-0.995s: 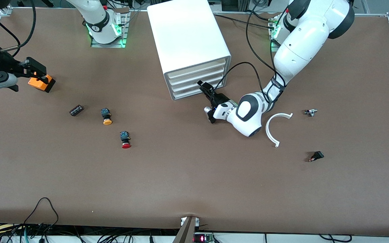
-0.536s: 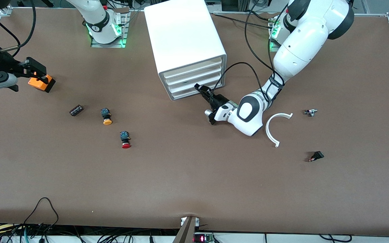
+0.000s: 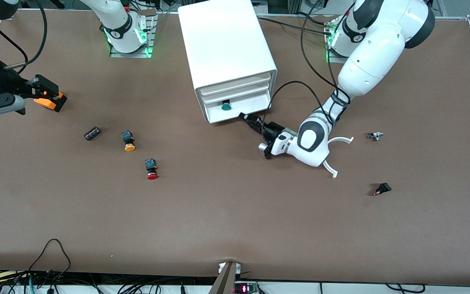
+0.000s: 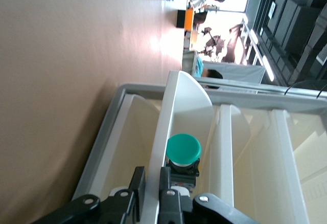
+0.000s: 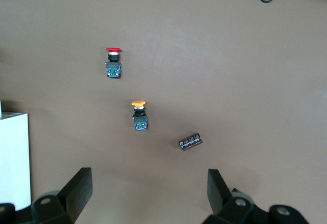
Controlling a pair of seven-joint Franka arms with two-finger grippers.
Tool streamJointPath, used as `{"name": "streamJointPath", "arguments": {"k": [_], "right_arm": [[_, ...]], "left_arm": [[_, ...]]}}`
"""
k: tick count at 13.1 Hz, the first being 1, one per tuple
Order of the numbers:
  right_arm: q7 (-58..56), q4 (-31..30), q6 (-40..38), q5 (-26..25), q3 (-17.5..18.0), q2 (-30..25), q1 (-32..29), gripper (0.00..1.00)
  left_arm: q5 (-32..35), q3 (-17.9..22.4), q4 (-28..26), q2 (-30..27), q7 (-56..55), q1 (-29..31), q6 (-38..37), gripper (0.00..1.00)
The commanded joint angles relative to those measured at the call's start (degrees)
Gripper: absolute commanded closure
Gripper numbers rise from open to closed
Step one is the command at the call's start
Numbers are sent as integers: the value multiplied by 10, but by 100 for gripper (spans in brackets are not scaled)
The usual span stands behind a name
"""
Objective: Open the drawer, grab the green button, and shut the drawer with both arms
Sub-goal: 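Move the right gripper toward the drawer while the left gripper draws back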
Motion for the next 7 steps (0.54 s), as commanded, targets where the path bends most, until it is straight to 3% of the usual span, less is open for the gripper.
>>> {"name": "streamJointPath", "arguments": {"k": [1, 7], "right_arm": [[10, 25, -7, 7, 5, 14, 1, 0], [3, 27, -10, 10, 5, 33, 37, 0]], "left_arm": [[-41, -3, -12, -5, -9, 16, 43, 97], [-65, -1, -4, -11, -9, 35, 103, 93]]}}
